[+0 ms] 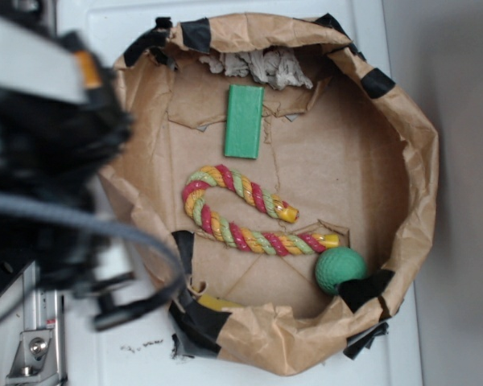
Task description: Grab the green block.
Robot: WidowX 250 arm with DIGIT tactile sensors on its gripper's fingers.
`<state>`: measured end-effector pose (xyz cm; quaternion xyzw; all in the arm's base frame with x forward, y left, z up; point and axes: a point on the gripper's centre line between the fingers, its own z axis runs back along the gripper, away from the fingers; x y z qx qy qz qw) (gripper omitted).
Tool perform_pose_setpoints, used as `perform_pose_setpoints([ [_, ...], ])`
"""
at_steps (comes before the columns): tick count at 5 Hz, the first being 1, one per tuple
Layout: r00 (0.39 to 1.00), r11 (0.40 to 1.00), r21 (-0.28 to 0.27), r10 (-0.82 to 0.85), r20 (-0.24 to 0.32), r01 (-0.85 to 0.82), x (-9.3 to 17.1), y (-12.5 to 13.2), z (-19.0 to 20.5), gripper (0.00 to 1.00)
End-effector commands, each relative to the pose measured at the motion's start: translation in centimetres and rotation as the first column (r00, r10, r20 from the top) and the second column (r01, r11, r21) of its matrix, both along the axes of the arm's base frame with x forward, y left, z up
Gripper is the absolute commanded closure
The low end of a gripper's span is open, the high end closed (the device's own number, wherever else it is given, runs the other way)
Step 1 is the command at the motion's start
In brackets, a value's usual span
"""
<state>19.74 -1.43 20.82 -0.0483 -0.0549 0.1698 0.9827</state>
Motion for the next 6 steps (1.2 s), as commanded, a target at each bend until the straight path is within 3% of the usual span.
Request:
perform_pose_setpoints([
  [1,0.878,0.878,-0.032,0.478,0.020,-0.477,6.4,2.3,-7.1,0.00],
  [2,0.838,0.838,0.013,0.545,0.033,-0.545,6.3,3.0,-10.3,0.00],
  [3,0.817,0.818,-0.006,0.576,0.023,-0.576,5.7,4.6,-13.9,0.00],
  [4,0.786,0.786,0.018,0.619,-0.012,-0.618,5.1,6.8,-16.9,0.00],
  [5,0.793,0.795,0.004,0.606,-0.053,-0.607,4.7,8.2,-18.9,0.00],
  [6,0.839,0.842,0.000,0.538,-0.085,-0.539,6.6,7.8,-20.1,0.00],
])
